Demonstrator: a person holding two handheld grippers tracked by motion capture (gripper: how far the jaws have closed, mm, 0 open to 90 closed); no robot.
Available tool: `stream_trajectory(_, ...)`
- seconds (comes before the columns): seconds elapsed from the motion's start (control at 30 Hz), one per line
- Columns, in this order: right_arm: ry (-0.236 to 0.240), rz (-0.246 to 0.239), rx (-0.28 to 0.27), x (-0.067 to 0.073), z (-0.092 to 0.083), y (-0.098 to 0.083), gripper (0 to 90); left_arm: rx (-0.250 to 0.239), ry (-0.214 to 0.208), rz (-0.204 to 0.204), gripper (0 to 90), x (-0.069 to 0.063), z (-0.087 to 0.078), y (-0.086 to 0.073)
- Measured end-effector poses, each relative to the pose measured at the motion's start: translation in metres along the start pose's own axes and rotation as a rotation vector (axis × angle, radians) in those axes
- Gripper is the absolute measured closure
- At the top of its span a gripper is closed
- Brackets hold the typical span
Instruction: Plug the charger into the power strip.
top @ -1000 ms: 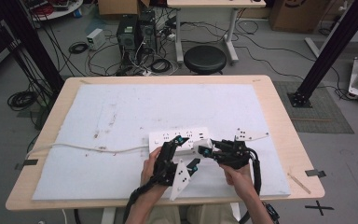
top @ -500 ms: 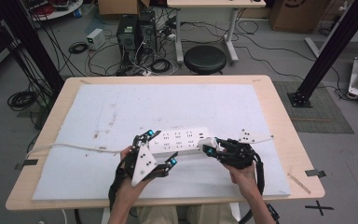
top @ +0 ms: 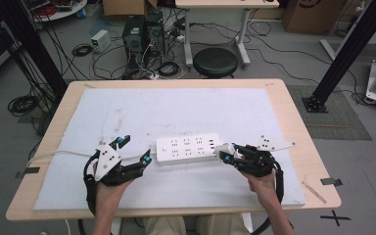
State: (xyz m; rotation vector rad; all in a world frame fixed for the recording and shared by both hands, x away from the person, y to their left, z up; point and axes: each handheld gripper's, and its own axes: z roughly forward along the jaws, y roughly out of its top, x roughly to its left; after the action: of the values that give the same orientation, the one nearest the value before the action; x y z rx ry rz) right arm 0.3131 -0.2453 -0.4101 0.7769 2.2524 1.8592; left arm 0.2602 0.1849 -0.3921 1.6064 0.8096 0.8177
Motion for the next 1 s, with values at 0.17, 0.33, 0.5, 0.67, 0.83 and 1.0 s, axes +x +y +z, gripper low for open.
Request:
stream_trajectory(0.17, -0.013, -0.02, 0.032, -0.006, 0.004, 0.006, 63.2, 0.017, 0.004, -0.012, 22.5, 0.003, -0.004, -0.004)
stream_trajectory(0.33, -0.012, -0.04, 0.051, -0.013, 0.01, 0.015, 63.2, 0.026, 0.012, -0.015, 23.0, 0.004, -0.008, -0.007)
stream_trajectory(0.5, 0.004, -0.042, 0.091, -0.022, 0.017, 0.024, 63.2, 0.03, 0.02, -0.028, 23.0, 0.007, -0.011, -0.009)
stream_trajectory(0.67, 0.01, -0.069, 0.131, -0.029, 0.024, 0.035, 63.2, 0.039, 0.026, -0.032, 23.0, 0.009, -0.014, -0.012)
stream_trajectory(0.83, 0.038, -0.098, 0.201, -0.037, 0.035, 0.052, 63.2, 0.056, 0.045, -0.052, 23.0, 0.015, -0.024, -0.017)
stream_trajectory(1.0, 0.085, -0.111, 0.268, -0.044, 0.05, 0.061, 63.2, 0.049, 0.056, -0.061, 22.9, 0.018, -0.031, -0.019)
